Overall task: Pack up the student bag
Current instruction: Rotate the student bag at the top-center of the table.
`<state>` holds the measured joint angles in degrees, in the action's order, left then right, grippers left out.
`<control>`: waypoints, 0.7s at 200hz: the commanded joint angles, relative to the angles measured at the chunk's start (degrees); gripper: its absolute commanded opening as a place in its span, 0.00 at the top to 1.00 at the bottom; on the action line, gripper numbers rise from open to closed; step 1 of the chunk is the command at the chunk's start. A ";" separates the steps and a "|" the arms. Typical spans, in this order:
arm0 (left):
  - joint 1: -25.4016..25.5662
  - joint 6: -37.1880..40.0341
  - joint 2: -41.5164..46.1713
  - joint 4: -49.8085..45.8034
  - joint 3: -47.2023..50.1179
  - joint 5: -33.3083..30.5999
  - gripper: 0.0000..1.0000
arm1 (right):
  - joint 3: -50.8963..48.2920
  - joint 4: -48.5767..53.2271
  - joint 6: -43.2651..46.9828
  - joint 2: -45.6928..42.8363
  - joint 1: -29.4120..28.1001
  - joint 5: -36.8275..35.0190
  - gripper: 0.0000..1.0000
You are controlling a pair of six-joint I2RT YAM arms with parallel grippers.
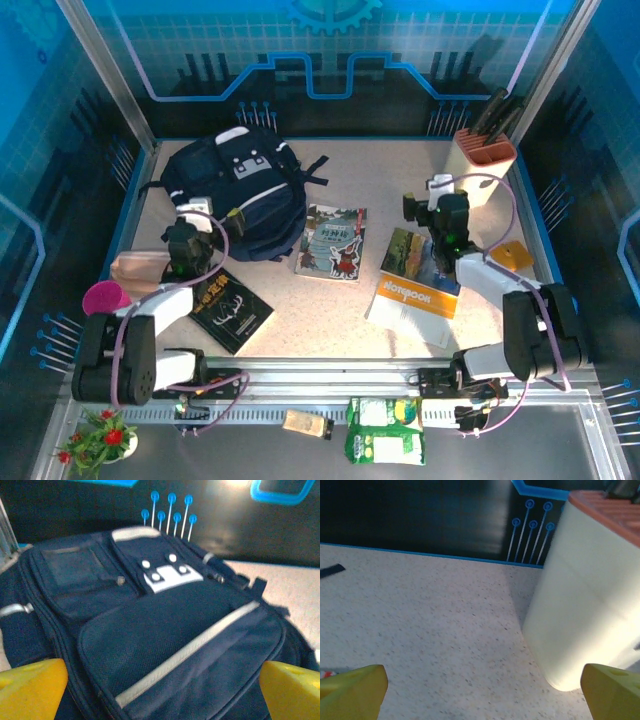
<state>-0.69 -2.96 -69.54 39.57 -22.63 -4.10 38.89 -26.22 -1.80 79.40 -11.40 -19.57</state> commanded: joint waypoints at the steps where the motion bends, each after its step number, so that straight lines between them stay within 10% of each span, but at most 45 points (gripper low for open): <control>1: -0.28 -7.03 5.54 -14.20 -6.42 -3.08 0.01 | 8.35 18.37 -6.83 1.64 -4.26 -2.28 0.00; 58: -0.11 -21.58 2.36 -40.09 -24.66 2.89 0.01 | 32.59 42.33 -22.38 18.65 -12.02 12.99 0.01; 140: 4.77 -25.99 -18.09 -52.53 -39.96 10.51 0.02 | 46.84 41.95 -32.09 37.12 -17.25 36.93 0.14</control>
<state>2.39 -26.94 -83.96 -5.37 -56.51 4.71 81.60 15.51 -29.12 112.92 -28.10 8.23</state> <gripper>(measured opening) 0.989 0.869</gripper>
